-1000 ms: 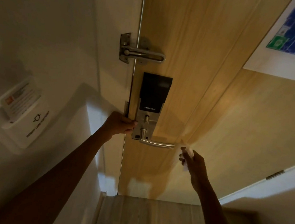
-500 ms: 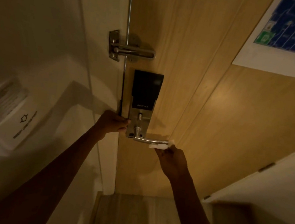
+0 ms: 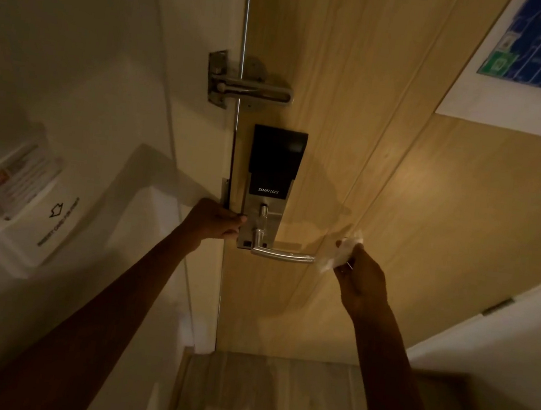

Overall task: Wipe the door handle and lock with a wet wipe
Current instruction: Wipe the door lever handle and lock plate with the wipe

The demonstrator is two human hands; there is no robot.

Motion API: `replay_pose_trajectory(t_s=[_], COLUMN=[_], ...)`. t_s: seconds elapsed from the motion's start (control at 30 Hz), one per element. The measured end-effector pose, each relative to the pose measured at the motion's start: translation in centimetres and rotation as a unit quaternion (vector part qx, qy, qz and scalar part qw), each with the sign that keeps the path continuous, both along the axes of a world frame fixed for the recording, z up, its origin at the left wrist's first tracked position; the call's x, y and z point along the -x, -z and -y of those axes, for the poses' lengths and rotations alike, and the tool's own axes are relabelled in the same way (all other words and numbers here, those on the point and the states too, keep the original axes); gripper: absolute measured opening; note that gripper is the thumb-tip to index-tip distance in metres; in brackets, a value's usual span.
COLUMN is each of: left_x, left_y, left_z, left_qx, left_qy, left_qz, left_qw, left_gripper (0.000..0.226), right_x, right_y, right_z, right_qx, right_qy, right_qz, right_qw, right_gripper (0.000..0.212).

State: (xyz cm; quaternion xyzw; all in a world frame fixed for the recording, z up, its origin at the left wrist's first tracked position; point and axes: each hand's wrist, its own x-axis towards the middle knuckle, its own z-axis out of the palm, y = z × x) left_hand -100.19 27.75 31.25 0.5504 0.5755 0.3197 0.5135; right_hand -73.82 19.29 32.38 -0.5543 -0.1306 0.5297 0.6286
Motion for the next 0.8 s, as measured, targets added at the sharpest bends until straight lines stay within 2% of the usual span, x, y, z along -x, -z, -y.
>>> replay_pose_trajectory(t_s=[0.07, 0.17, 0.3, 0.37, 0.43, 0.53, 0.57, 0.67, 0.73, 0.8], left_x=[-0.1, -0.1, 0.0, 0.0, 0.0, 0.1, 0.1, 0.2, 0.2, 0.1], left_y=[-0.1, -0.1, 0.1, 0.3, 0.4, 0.4, 0.3, 0.5, 0.5, 0.6], left_z=[0.1, 0.0, -0.2, -0.2, -0.2, -0.3, -0.3, -0.5, -0.4, -0.3], left_qx=[-0.001, -0.001, -0.002, 0.001, -0.006, 0.002, 0.007, 0.006, -0.001, -0.003], left_qy=[0.009, 0.001, 0.011, 0.007, -0.008, -0.022, -0.015, -0.007, -0.023, -0.031], left_qz=[-0.008, -0.006, -0.003, 0.012, 0.019, 0.029, 0.031, 0.022, 0.018, 0.021], left_qw=[1.000, 1.000, 1.000, 1.000, 1.000, 0.999, 0.999, 1.000, 1.000, 0.999], left_gripper=[0.045, 0.029, 0.032, 0.023, 0.020, 0.019, 0.015, 0.022, 0.014, 0.020], right_x=[0.6, 1.5, 1.5, 1.9, 2.9, 4.5, 4.7, 4.6, 4.5, 4.5], right_y=[0.2, 1.0, 1.1, 1.1, 1.2, 2.2, 2.7, 4.0, 4.8, 5.4], right_z=[0.4, 0.6, 0.6, 0.4, 0.1, -0.5, -0.6, -0.7, -0.3, 0.1], right_qx=[-0.020, -0.049, -0.134, -0.172, -0.196, -0.219, -0.221, -0.185, -0.157, -0.179], right_qy=[-0.016, -0.016, -0.026, -0.055, -0.085, -0.084, -0.087, -0.132, -0.126, -0.127], right_qz=[0.094, 0.262, 0.264, 0.267, 0.309, 0.451, 0.508, 0.680, 0.726, 0.741], right_qw=[0.995, 0.964, 0.955, 0.947, 0.927, 0.861, 0.828, 0.697, 0.657, 0.635], right_gripper=[0.025, 0.020, 0.021, 0.023, 0.025, 0.024, 0.023, 0.023, 0.022, 0.018])
